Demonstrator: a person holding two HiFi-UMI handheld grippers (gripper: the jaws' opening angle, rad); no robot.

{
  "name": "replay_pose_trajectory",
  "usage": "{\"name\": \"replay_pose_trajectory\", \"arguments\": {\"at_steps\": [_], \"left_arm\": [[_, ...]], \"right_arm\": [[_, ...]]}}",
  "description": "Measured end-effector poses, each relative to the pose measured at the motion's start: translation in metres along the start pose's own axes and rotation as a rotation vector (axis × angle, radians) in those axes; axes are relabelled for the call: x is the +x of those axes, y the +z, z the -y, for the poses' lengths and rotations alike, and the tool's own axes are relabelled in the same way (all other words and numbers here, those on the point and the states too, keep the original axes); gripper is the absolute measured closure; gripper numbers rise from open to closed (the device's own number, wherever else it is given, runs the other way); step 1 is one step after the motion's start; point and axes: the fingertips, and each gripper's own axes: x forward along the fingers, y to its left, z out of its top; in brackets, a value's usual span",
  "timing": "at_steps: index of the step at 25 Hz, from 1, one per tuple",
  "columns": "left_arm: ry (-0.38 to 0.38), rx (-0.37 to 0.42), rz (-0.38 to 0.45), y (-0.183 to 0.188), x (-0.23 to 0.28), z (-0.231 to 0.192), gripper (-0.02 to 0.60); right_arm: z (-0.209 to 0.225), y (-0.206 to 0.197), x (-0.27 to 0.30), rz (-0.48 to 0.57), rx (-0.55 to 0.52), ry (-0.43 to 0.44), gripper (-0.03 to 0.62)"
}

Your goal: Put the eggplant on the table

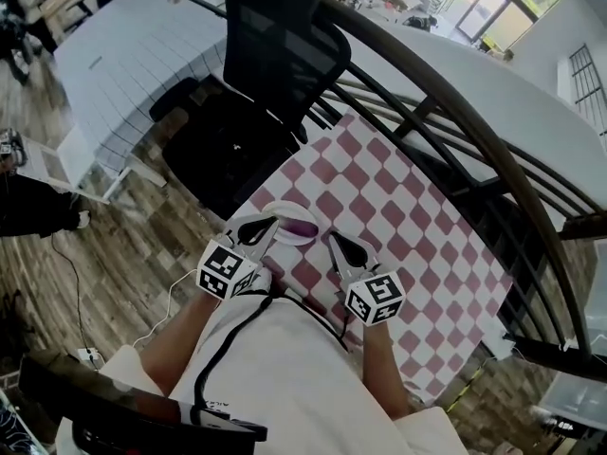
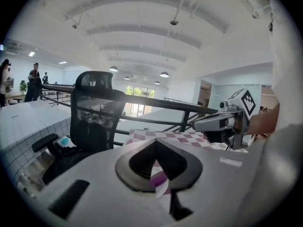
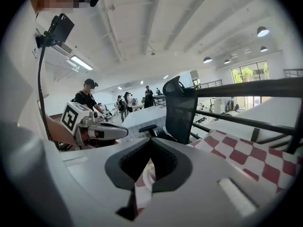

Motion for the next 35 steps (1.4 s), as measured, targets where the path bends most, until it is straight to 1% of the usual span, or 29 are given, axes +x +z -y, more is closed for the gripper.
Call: {"name": "replay_pose_trajectory", "arguments": {"at_steps": [7,10,13,23,35], "left_arm": [[-0.016,0.011,0.036,0.015,-0.015,0.009,0.575],[-0.014,0.014,0.046,0.018,-0.019,0.011,0.575],[-0.008,0.015,0.055,0.021,-0.020,0.009,0.575],[0.001,0.013,0.063,0.022,-0.022,0.010,0.575],[0.009,-0.002,0.051,0.012,-0.024,0.006,0.575]], "right_arm": [[-0.016,0.030,-0.028,0.098,-0.011,-0.013,0.588],[-0.019,0.034,-0.031,0.119,-0.015,-0.024,0.588],[-0.017,0.035,-0.030,0.132,0.011,-0.020,0.588],[-0.017,0.037,-0.029,0.143,0.022,-0.015,0.588],[-0.016,0.019,-0.026,0.089,0.019,-0.024,0.589]]}}
